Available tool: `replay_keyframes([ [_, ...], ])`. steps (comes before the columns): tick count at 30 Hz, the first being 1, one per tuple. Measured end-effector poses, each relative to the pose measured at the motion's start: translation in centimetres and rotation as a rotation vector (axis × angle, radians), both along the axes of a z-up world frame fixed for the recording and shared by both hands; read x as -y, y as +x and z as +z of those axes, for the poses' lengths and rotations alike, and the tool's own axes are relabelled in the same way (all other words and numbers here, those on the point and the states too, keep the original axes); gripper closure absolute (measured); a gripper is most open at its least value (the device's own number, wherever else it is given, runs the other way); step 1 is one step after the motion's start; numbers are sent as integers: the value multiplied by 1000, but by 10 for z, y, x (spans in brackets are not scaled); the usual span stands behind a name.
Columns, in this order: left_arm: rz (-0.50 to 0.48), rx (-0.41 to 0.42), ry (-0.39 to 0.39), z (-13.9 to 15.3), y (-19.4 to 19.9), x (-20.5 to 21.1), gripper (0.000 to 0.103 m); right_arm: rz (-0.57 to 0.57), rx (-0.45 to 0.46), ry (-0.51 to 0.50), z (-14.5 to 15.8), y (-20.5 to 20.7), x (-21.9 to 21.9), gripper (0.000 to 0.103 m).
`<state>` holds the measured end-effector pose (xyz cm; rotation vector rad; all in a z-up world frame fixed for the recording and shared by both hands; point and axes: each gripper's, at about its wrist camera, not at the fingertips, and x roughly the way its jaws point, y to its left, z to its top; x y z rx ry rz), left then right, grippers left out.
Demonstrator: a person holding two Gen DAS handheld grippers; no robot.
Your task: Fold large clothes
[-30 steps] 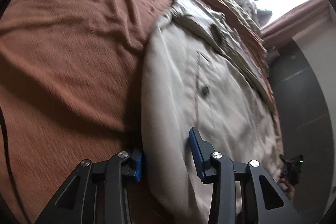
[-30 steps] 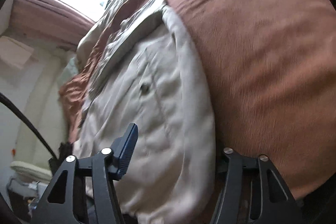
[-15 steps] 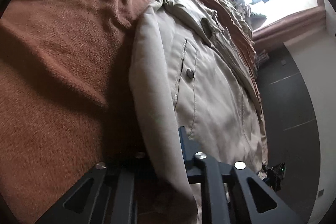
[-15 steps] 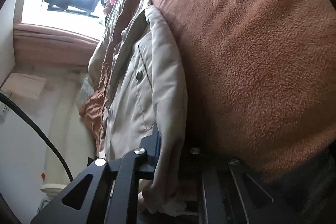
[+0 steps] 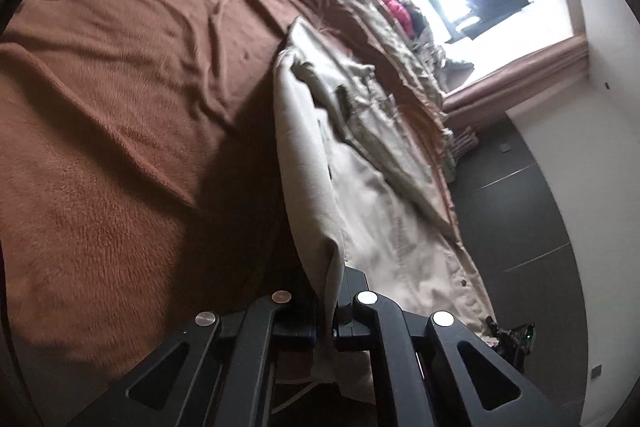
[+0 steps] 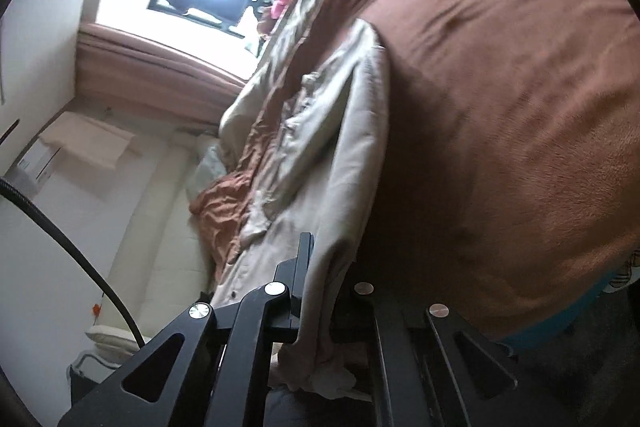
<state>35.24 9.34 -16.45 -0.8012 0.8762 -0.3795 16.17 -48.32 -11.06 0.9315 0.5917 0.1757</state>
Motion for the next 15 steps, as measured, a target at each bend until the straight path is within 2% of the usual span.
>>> replay_keyframes([
  [9,45,73,-43,34,-41,-24,100,37,92,-53,27,-26,-10,101],
  [15,61,164,-60,70,-75,-39,101,75,172,-91,50,-53,-17,101],
])
